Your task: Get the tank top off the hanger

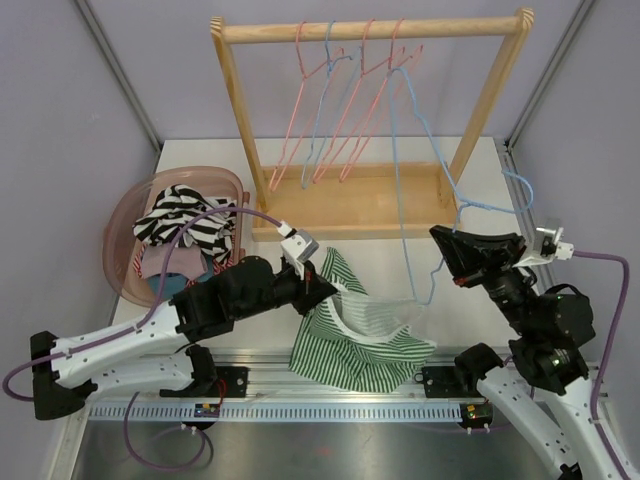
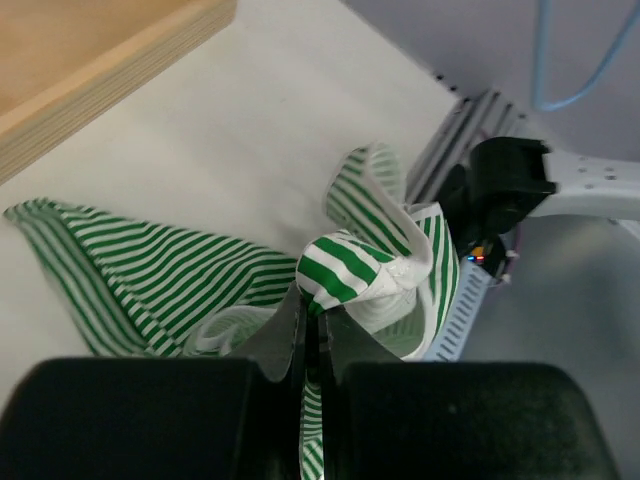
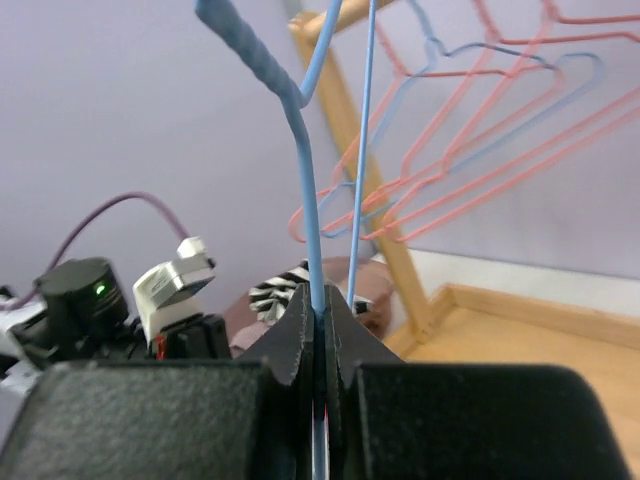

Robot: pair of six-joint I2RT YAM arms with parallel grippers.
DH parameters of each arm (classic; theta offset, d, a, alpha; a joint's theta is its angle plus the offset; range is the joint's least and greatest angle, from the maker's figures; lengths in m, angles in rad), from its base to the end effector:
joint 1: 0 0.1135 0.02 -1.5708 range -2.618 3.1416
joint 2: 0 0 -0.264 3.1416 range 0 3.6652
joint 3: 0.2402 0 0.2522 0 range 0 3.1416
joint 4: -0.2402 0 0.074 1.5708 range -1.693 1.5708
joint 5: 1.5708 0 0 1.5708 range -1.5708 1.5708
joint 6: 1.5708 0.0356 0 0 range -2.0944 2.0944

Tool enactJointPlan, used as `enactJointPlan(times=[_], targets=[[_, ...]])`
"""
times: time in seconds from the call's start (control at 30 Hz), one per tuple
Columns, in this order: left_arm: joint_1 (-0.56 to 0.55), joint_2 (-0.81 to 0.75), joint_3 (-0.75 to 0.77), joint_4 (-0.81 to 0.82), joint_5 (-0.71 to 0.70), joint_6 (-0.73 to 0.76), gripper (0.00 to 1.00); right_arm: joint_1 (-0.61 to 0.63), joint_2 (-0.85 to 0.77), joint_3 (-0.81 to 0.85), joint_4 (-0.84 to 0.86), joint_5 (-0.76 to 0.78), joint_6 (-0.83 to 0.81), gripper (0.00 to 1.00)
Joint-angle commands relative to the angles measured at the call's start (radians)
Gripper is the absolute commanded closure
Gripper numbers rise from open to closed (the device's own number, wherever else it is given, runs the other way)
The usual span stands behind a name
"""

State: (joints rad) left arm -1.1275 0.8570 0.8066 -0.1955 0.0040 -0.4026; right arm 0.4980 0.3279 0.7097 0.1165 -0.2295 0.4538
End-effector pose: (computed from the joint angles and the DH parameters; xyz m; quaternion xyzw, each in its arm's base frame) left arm 0.0861 -0.1818 0.3340 0.2807 0.7368 -0.4271 0.4426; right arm 0.0581 0.0408 0.3974 -0.1096 0.5053 0.4432 0.7323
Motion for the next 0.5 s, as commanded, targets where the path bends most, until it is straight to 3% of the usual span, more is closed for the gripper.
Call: enactJointPlan(times=[0.0,0.03,0.13,0.27,0.3,0.33,0.4,0.47], targets=[[-0.021,0.048,0.057,-0.068,-0.237,0.007,1.00,0.008,0.019,0.208,-0.109,0.223,-0.099,1.00],[-0.022,0.059,0.066,-0.097,-0.268,-0.001,1.00,0.007,0.031,0.255,-0.314,0.267,-0.157,1.00],[-0.025,0.071,0.082,-0.189,-0.360,-0.027,0.97,0.007,0.112,0.407,-0.615,0.404,-0.231,1.00],[-0.023,0.065,0.097,-0.292,-0.440,-0.076,0.85,0.008,0.200,0.497,-0.779,0.510,-0.237,1.00],[-0.025,0.062,0.108,-0.307,-0.444,-0.079,0.79,0.007,0.247,0.532,-0.800,0.530,-0.239,1.00],[-0.025,0.054,0.114,-0.343,-0.452,-0.088,0.65,0.008,0.278,0.559,-0.846,0.544,-0.247,1.00],[-0.025,0.048,0.140,-0.377,-0.470,-0.096,0.53,0.007,0.376,0.648,-0.888,0.559,-0.268,1.00],[-0.025,0.025,0.154,-0.429,-0.492,-0.110,0.35,0.007,0.434,0.735,-0.926,0.573,-0.276,1.00]])
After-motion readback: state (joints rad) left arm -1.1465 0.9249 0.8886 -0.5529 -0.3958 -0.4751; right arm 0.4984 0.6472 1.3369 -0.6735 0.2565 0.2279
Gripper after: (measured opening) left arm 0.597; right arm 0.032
